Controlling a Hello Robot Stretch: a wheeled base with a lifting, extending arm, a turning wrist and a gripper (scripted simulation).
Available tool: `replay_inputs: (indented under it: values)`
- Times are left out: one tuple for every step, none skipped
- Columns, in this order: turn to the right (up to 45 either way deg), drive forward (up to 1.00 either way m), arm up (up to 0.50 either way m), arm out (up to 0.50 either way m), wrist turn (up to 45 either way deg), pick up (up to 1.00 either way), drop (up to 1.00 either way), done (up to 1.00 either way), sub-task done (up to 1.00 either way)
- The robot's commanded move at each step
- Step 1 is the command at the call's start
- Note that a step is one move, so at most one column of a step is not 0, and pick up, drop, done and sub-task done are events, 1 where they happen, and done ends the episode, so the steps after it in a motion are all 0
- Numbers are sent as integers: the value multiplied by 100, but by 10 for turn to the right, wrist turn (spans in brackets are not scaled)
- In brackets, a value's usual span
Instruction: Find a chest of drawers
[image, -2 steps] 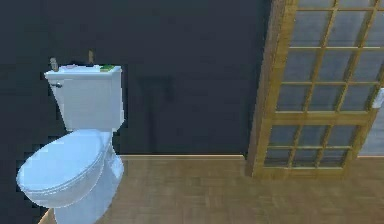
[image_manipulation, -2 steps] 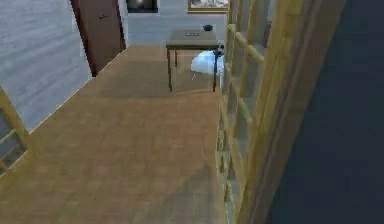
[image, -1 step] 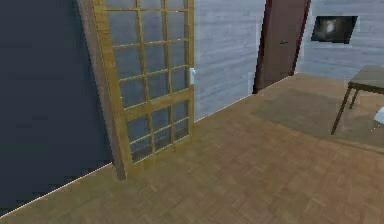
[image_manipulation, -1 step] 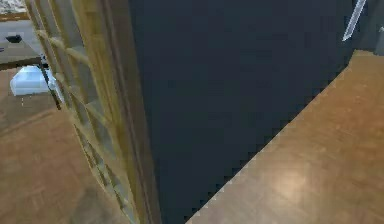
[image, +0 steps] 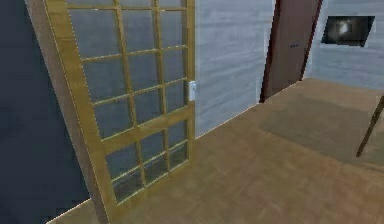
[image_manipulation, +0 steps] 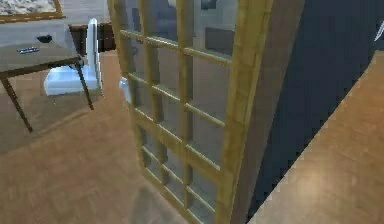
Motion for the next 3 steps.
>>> replay_inputs:
  values:
    - [420,0,0,0,0,0,0,0,0]
    - [0,100,0,0,0,0,0,0,0]
    - [60,0,0,0,0,0,0,0,0]
